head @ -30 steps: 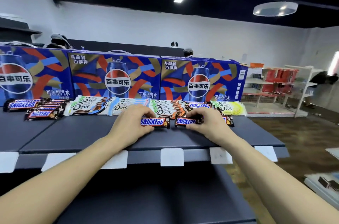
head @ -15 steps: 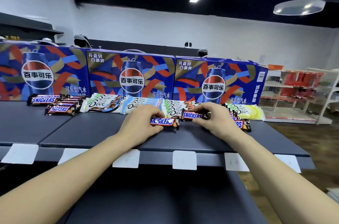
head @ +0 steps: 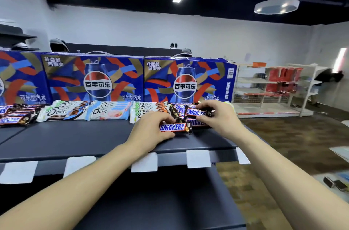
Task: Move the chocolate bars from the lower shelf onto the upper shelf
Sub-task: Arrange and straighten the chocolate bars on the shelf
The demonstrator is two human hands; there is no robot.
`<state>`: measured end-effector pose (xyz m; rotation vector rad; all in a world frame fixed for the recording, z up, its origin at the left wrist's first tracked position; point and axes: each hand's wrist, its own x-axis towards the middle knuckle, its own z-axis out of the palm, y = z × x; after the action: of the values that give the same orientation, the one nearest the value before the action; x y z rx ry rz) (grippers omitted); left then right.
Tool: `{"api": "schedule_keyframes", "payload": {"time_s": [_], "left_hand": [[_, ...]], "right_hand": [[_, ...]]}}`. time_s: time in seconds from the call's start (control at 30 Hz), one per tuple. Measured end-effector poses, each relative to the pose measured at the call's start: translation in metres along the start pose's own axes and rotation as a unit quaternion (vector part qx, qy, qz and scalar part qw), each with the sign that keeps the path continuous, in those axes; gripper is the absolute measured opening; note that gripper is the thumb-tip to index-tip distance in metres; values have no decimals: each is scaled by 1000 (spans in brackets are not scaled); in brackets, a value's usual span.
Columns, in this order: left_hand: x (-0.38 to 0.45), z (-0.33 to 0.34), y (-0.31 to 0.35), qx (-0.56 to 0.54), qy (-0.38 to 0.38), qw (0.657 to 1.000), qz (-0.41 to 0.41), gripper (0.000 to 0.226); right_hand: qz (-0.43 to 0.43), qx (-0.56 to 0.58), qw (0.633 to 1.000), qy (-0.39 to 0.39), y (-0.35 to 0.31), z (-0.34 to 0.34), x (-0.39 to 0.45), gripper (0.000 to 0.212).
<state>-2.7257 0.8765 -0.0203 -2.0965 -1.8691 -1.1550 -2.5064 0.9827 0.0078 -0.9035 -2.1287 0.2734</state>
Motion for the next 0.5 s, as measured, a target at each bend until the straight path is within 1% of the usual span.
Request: {"api": "schedule_keyframes", "payload": {"time_s": [0.1, 0.23, 0.5], "left_hand": [[1, 2, 5, -1, 18, 1000, -10, 35], [-2, -7, 4, 9, 32, 999, -6, 33], [-32, -64, -41, 104, 38, 992, -68, 28]], "right_hand": [[-5, 4, 1000, -6, 7, -5, 1, 31], [-24, 17, 999, -24, 3, 5, 8, 30], [-47, 50, 996, -60, -47, 52, 23, 29]]}}
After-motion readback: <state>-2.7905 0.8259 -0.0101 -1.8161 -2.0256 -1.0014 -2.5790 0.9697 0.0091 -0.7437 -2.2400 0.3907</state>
